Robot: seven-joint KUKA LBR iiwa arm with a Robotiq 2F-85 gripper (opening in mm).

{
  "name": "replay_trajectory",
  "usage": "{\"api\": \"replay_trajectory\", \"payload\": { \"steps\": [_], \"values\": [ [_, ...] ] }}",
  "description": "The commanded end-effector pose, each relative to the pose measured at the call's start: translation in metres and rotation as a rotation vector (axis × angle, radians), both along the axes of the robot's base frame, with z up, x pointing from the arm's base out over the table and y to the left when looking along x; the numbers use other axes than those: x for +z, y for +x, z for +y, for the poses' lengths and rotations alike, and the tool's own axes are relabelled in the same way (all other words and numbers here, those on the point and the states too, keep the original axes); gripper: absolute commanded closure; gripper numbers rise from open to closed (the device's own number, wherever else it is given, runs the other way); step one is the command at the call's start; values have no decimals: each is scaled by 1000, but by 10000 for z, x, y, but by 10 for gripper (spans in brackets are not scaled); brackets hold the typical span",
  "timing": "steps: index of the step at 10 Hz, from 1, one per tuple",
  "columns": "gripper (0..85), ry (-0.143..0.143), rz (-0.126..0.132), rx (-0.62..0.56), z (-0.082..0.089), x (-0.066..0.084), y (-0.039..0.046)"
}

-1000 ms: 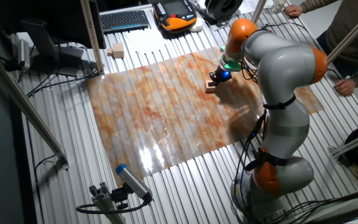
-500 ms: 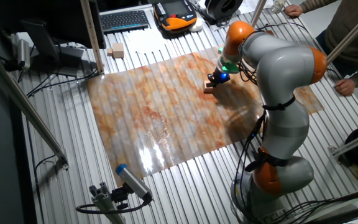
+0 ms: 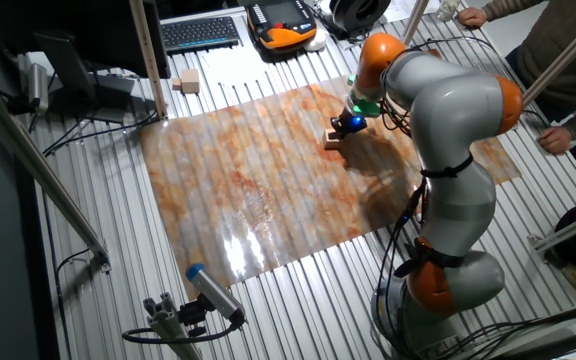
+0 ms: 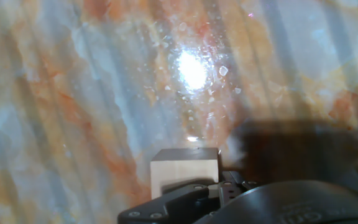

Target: Use the gripper to push the small block from left to right

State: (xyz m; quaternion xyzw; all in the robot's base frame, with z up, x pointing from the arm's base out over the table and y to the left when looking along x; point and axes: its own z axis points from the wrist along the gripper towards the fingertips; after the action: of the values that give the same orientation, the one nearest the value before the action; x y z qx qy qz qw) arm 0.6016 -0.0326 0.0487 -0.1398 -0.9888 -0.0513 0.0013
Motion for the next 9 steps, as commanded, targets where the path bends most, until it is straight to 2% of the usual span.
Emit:
{"api": "replay_trajectory", "payload": {
  "steps": [1,3,9],
  "values": [
    [850,0,-1,-3,15,-4,19],
    [850,23,-1,-16,43,-20,37],
    [850,38,-4,-42,231,-21,75]
  ]
}}
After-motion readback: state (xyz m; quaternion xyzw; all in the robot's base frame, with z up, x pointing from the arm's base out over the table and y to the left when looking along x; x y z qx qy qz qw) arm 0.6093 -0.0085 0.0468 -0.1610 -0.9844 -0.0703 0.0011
